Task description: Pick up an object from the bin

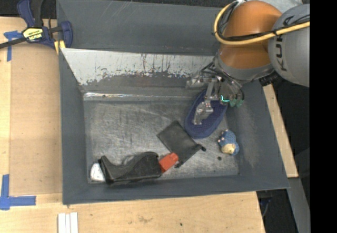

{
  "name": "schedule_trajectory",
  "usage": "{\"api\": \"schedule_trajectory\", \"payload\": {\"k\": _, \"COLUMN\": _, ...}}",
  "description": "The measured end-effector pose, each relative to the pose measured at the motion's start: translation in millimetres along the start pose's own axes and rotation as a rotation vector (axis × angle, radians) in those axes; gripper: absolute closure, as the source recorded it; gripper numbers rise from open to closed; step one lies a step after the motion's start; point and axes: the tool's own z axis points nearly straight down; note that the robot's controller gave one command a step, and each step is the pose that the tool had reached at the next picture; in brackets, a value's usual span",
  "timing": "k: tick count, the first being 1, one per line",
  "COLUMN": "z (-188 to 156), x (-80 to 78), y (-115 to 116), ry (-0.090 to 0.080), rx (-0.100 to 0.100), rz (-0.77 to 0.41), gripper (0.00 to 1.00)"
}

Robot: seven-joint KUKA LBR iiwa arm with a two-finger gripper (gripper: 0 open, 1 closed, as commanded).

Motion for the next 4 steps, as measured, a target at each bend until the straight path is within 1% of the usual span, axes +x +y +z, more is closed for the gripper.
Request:
{"api": "schedule_trajectory", "payload": {"k": 1, "z": 93.6, "x": 64.4, "y": 43.1, "ry": -0.020, "rx": 0.003, "rz": -0.060, "gripper": 0.00}}
{"api": "schedule_trajectory", "payload": {"k": 2, "z": 63.8, "x": 51.2, "y": -8.0, "ry": -0.011, "rx": 0.004, "rz": -0.165, "gripper": 0.00}}
{"api": "schedule_trajectory", "payload": {"k": 3, "z": 57.2, "x": 12.3, "y": 17.4, "ry": -0.011, "rx": -0.001, "rz": 0.012, "gripper": 0.00}}
{"api": "schedule_trajectory", "payload": {"k": 4, "z": 90.6, "x": 22.2, "y": 24.7, "ry": -0.017, "rx": 0.003, "rz": -0.404, "gripper": 0.00}}
